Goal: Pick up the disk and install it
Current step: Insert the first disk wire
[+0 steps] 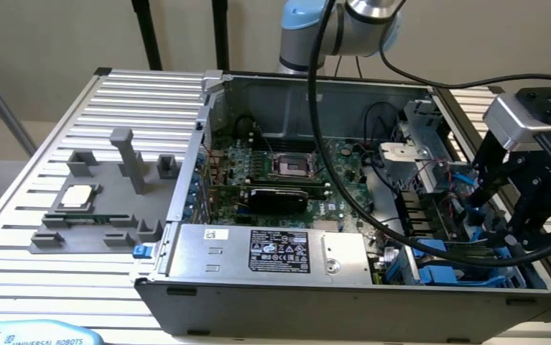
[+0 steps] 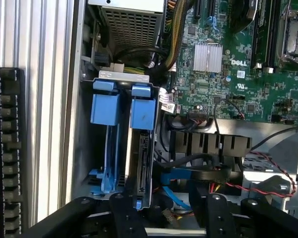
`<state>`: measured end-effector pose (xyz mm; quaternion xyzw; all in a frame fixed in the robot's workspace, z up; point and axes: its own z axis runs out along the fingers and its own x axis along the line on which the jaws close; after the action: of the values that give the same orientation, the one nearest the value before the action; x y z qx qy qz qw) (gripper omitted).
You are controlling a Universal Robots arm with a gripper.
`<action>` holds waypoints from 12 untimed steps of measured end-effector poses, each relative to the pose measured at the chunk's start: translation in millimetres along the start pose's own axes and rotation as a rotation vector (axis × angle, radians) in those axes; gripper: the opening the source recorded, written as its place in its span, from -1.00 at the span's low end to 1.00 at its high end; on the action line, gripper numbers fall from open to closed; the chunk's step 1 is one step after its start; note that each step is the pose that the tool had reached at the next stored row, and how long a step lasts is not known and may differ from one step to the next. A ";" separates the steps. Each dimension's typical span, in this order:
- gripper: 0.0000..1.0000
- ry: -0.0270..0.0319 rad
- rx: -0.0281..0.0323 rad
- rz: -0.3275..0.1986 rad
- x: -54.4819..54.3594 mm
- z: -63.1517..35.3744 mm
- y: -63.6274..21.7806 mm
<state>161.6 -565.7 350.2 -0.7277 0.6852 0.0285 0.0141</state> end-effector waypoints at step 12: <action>0.33 -0.0022 0.0026 -0.015 10.4 -1.2 10.8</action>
<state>151.5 -576.8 351.0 -0.7326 0.6799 0.0283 0.0160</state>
